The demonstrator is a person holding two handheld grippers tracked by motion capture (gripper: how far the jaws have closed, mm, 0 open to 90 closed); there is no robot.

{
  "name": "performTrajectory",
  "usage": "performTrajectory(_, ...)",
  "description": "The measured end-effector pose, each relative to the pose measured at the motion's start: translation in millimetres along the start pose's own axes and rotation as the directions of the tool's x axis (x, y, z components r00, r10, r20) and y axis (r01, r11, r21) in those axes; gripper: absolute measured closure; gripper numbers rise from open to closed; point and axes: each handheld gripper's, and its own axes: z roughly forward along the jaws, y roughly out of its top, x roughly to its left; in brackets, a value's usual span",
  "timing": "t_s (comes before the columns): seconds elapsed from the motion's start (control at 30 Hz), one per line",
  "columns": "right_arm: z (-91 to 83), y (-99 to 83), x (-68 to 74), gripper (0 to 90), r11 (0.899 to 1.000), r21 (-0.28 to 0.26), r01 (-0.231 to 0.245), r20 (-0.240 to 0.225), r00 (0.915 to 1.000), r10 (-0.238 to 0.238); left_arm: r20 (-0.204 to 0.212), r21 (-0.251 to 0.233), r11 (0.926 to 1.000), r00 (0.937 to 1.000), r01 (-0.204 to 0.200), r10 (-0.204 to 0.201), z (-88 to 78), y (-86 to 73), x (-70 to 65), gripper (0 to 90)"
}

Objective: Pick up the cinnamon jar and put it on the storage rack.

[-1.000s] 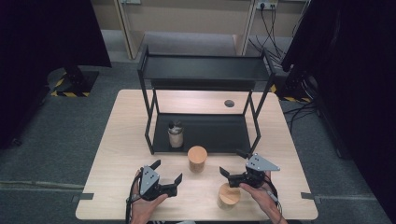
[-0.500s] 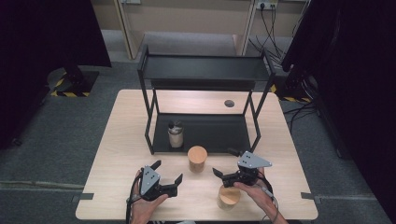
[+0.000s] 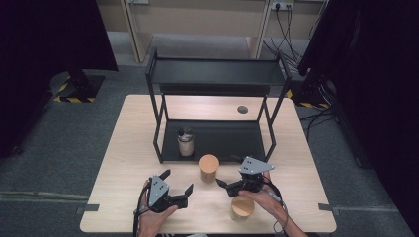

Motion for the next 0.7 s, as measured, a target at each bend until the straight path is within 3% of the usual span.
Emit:
performTrajectory(0.2, 9.1, 9.3, -2.3, 2.9, 0.999, 0.036, 0.029, -0.023, 0.9993, -0.028, 0.000, -0.002, 1.0000, 1.0000, -0.001, 0.001, -0.3, 0.0, -0.2, 3.2)
performTrajectory(0.7, 30.6, 20.4, -11.8, 2.9, 0.997, 0.077, 0.009, -0.048, 0.9989, -0.005, 0.002, -0.004, 1.0000, 1.0000, 0.002, -0.002, -0.6, 0.0, 0.3, 3.3)
